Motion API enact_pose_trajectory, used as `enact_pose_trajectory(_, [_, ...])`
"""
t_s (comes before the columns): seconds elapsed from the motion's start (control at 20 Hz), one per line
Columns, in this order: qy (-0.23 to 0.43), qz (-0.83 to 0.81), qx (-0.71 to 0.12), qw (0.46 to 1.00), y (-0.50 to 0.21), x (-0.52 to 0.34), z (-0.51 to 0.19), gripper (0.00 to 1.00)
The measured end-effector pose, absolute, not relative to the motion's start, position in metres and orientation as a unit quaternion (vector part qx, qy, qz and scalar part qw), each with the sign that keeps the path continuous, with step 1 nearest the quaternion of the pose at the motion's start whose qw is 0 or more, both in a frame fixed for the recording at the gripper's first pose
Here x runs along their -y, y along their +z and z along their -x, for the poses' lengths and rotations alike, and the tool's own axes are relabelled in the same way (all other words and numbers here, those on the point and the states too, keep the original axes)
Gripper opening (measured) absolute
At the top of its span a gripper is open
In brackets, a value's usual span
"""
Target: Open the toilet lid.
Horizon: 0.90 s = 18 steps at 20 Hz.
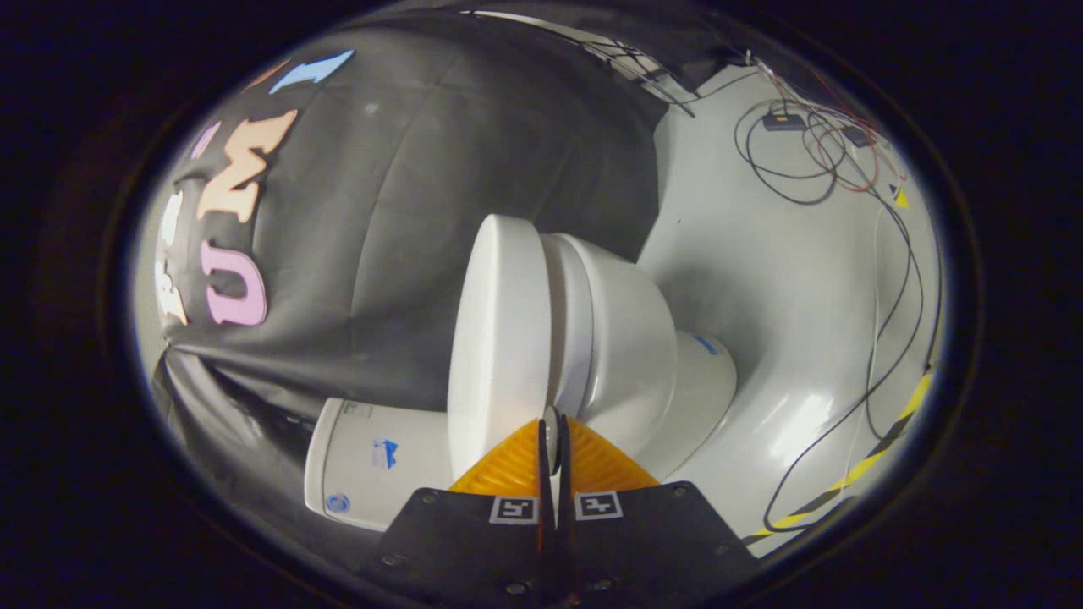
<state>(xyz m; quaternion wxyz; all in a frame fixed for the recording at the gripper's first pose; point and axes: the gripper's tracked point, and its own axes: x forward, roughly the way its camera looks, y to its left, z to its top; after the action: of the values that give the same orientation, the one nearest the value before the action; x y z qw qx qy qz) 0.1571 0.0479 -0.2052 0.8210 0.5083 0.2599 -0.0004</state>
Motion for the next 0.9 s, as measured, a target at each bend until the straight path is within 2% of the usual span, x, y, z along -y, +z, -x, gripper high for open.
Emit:
enact_pose_trajectory(0.4, [-0.024, -0.508, -0.268, 0.818, -0.193, -0.051, -0.157, 0.02])
enact_pose_trajectory(0.65, [0.022, -0.494, -0.239, 0.836, -0.157, -0.063, -0.158, 0.02])
enact_pose_trajectory(0.9, [0.026, -0.447, -0.211, 0.869, -0.131, -0.073, -0.158, 0.02])
